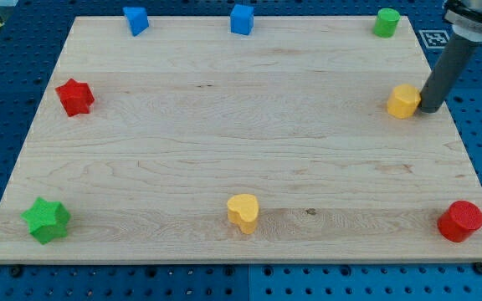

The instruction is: Slide the hexagon diagonally to the green circle

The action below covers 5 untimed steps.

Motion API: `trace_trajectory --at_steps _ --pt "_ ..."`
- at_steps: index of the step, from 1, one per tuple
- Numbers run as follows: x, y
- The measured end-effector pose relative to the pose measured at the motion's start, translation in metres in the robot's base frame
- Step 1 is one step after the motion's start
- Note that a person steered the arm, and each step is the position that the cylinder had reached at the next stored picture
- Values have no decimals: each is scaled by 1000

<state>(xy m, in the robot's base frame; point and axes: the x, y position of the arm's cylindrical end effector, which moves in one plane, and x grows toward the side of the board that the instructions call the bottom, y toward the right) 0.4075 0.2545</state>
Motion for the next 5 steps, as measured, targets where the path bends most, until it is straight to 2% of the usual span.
trace_trajectory --at_steps 3,4,5 --pt "0 -73" --pt "13 -70" --pt "83 12"
